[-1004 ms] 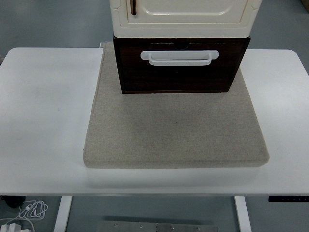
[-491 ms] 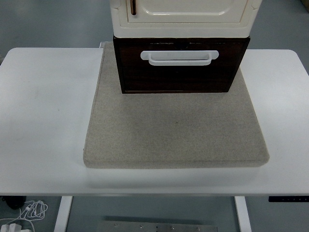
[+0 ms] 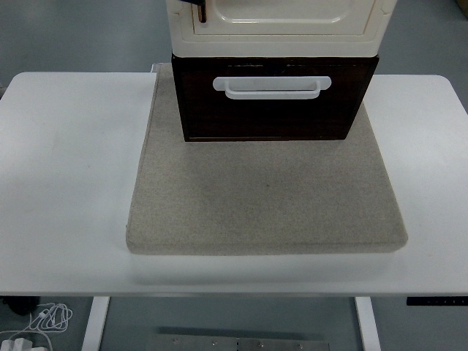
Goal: Open the drawer under the combination cabinet
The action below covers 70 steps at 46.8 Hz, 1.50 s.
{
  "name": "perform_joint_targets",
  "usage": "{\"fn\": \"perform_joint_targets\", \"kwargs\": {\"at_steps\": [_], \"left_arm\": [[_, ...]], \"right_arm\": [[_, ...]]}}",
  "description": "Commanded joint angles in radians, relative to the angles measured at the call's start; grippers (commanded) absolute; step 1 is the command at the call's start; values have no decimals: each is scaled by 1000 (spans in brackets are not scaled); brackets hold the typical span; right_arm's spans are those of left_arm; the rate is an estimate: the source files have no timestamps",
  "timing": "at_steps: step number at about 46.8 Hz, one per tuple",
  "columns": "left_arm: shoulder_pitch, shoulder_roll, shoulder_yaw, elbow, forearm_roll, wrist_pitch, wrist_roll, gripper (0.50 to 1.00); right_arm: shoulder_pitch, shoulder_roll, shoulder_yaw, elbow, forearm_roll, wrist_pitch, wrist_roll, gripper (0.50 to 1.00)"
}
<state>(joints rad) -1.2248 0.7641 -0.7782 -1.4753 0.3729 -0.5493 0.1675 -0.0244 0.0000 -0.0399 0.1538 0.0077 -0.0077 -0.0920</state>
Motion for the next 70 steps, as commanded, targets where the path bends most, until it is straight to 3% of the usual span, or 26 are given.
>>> {"fn": "perform_joint_targets", "kwargs": {"at_steps": [1, 7, 20, 32, 42, 50, 62, 70], "left_arm": [[-16, 3, 59, -19, 1, 0, 0, 1000], [-67, 4, 129, -39, 4, -1, 17, 1000], [-157, -34, 246, -46, 34, 11, 167, 1000], [-168, -81, 309, -46, 89, 26, 271, 1000], [-239, -155, 405, -46, 89, 150, 331, 1000], [-248, -213, 421, -40, 101, 193, 360, 1000], [-255, -272, 421, 12, 152, 302, 405, 1000], [-269, -269, 419, 29, 152, 299, 411, 1000]], "right_arm": [[0, 0, 0, 1, 0, 0, 0, 928], [0, 0, 0, 1, 0, 0, 0, 928], [0, 0, 0, 1, 0, 0, 0, 928], [0, 0, 0, 0, 0, 0, 0, 928], [0, 0, 0, 1, 0, 0, 0, 928], [0, 0, 0, 0, 0, 0, 0, 928], [0, 0, 0, 0, 0, 0, 0, 928], [0, 0, 0, 0, 0, 0, 0, 928]]}}
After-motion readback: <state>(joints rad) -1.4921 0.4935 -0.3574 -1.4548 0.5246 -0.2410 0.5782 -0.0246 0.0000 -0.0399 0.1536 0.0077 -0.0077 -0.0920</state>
